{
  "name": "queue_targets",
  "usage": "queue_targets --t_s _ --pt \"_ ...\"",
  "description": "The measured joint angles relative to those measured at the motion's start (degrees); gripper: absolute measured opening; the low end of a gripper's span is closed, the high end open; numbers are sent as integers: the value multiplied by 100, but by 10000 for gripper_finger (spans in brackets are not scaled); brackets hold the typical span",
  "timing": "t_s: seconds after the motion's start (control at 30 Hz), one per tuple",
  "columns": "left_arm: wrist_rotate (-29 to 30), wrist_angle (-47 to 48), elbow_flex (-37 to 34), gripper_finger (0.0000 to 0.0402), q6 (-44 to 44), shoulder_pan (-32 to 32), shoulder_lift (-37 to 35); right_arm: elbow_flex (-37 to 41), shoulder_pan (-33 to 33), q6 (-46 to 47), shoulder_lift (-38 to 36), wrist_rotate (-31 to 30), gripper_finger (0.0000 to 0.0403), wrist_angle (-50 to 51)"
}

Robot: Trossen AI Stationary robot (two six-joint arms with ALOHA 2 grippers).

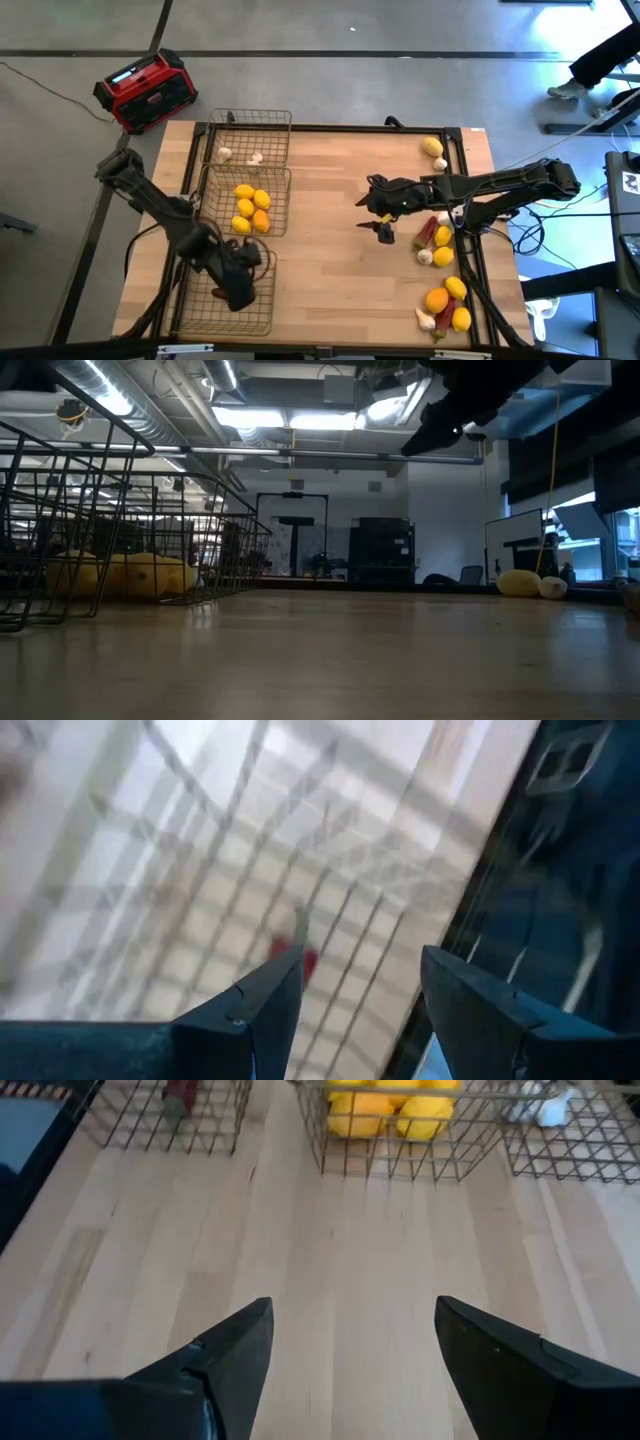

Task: Sort produce into baskets
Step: Put the chili pepper in the bottom wire basket

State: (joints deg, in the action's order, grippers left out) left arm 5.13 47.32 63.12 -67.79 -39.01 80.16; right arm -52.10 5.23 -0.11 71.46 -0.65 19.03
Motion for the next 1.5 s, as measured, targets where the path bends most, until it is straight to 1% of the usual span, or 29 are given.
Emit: queue_targets --t_s 0.13,0.2,0.27,0.33,0.43,0.53,0.67,0.77,0.9,1.03,1.2,1.4,1.5 --pt "633 -73 49 198 795 268 -307 2 2 -18 -176 18 273 386" --pt "1014 -188 49 198 1226 408 -429 2 2 35 -327 19 273 740" --pt "1360 -346 49 198 1684 551 -506 2 2 220 -515 21 273 1032" --pt "1585 -574 50 198 2136 706 -522 2 2 485 -711 21 273 1435" --pt "1668 -942 47 198 2834 905 -520 2 2 955 -995 24 273 2090" --pt "1687 -1544 -55 198 3435 1118 -518 2 2 1484 -1178 21 273 2727" --pt "1705 -2302 -268 198 4049 1357 -512 19 2 2144 -1222 -19 273 3479" --pt "1705 -2740 -462 198 4162 1497 -512 203 5 2411 -1222 179 273 3622" --pt "1730 -2974 -636 198 4142 1600 -512 539 4 2480 -1220 615 273 3703" --pt "1724 -3041 -752 198 4181 1675 -512 716 7 2901 -1155 930 273 4102" --pt "1729 -3073 -843 198 4136 1789 -509 849 157 3712 -1152 1024 273 4714" --pt "1726 -3096 -841 198 4177 1785 -507 1022 492 4807 -1112 985 273 4491" --pt "1726 -3126 -841 198 4225 1785 -507 1199 584 5058 -996 1079 273 4460"
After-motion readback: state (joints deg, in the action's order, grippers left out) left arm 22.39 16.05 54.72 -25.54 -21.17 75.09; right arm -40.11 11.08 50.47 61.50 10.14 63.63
